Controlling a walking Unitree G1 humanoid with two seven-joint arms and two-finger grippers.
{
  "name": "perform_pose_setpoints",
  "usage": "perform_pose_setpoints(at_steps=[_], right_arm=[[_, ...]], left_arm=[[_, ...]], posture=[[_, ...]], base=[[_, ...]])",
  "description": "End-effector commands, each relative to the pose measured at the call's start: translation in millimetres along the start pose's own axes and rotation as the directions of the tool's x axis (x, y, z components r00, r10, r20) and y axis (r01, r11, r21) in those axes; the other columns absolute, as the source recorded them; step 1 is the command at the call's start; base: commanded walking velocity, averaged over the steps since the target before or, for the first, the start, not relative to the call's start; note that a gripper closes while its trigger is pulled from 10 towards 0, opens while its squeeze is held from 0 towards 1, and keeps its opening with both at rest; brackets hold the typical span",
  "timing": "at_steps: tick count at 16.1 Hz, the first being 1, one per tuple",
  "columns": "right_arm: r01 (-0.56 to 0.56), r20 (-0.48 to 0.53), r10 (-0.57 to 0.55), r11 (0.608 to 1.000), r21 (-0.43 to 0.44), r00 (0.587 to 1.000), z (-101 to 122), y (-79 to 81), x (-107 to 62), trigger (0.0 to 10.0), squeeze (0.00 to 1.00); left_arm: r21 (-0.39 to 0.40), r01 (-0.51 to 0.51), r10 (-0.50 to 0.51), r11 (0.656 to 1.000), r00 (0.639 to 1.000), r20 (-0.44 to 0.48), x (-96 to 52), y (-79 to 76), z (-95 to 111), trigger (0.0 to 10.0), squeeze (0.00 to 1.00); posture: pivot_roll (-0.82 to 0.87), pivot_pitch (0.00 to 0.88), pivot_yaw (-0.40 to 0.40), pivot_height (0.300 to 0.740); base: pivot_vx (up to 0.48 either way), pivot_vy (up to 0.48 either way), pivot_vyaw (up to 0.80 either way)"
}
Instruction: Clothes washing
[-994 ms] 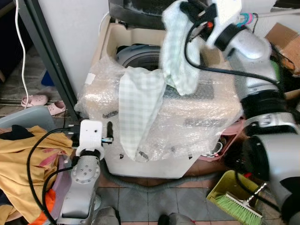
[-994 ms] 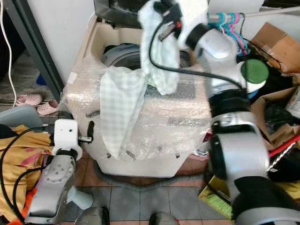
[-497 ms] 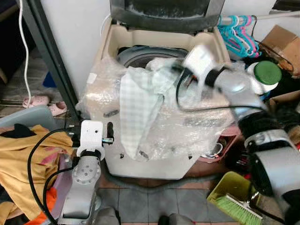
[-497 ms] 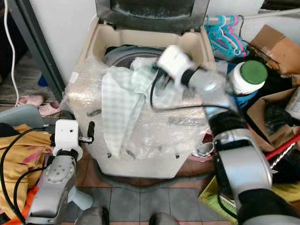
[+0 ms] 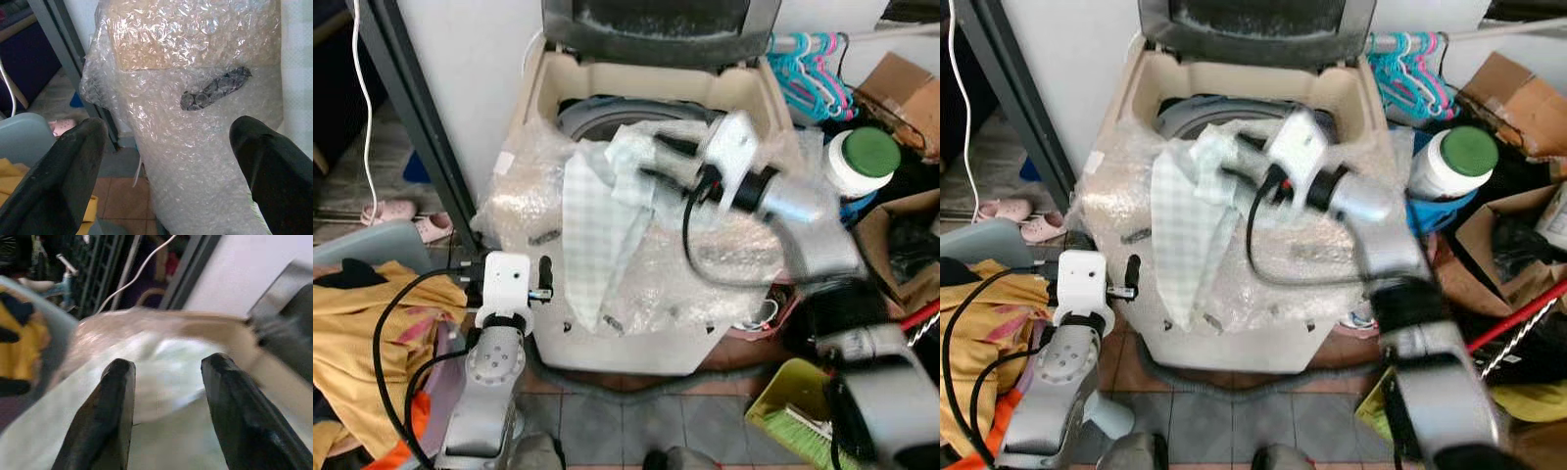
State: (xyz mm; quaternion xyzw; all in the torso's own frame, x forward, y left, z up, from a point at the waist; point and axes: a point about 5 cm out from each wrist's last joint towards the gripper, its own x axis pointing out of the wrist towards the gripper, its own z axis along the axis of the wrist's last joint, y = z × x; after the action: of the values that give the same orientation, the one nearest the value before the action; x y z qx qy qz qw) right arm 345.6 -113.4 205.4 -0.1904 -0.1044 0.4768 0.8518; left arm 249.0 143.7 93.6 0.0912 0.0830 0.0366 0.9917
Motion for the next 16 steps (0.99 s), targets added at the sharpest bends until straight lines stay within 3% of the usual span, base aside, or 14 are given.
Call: perform_pose_setpoints(at_steps=[1,4,5,6,7,9,10,16], right_arm=[[0.003,-0.067,-0.003,1.000,-0.006,0.998,-14,8.9,1.8,10.0,1.00],[0.191,-0.146,-0.188,0.982,0.002,0.971,-37,21.2,13.7,10.0,0.99],[0.219,-0.160,-0.218,0.976,-0.010,0.963,-40,25.2,16.0,10.0,0.84],[0.251,-0.179,-0.250,0.968,-0.020,0.952,-44,29.6,19.5,10.0,0.16],[0.267,-0.205,-0.273,0.962,-0.059,0.940,-48,34.2,22.8,10.0,0.00],[0.283,-0.240,-0.290,0.957,-0.065,0.926,-56,42.1,26.4,10.0,0.00],[0.288,-0.262,-0.295,0.955,-0.067,0.919,-60,44.9,26.6,0.0,0.00],[0.320,-0.362,-0.305,0.947,-0.021,0.881,-79,45.5,18.5,0.0,0.00]], left_arm=[[0.013,0.000,0.000,1.000,1.000,0.000,0.7,0.1,0,10.0,0.00],[0.014,-0.005,0.005,1.000,1.000,0.001,-1.1,1.6,0,10.0,0.00],[0.015,-0.007,0.007,1.000,1.000,0.001,-1.3,1.8,0,10.0,0.00],[0.015,-0.009,0.009,1.000,1.000,0.000,-1.2,1.9,-1,10.0,0.00],[0.014,-0.009,0.009,1.000,1.000,0.001,-0.9,1.4,0,10.0,0.00],[0.013,-0.009,0.009,1.000,1.000,0.003,-0.3,0.5,0,10.0,0.00],[0.011,-0.008,0.008,1.000,1.000,0.004,-0.1,-0.1,0,10.0,0.00],[0.003,-0.004,0.004,1.000,1.000,-0.002,-1.3,-2.3,-1,10.0,0.00]], posture=[[0.03,0.034,-0.040,0.740],[0.04,0.031,-0.047,0.740],[0.04,0.030,-0.048,0.740],[0.04,0.029,-0.049,0.740],[0.04,0.027,-0.051,0.740],[0.04,0.023,-0.056,0.740],[0.04,0.022,-0.057,0.740],[0.03,0.027,-0.062,0.740]], base=[[0.000,0.000,0.00],[0.000,0.000,0.00],[0.000,0.000,0.00],[0.000,0.000,0.00],[0.000,0.000,0.00],[0.000,0.000,0.00],[0.000,0.000,0.00],[0.000,0.000,0.00]])
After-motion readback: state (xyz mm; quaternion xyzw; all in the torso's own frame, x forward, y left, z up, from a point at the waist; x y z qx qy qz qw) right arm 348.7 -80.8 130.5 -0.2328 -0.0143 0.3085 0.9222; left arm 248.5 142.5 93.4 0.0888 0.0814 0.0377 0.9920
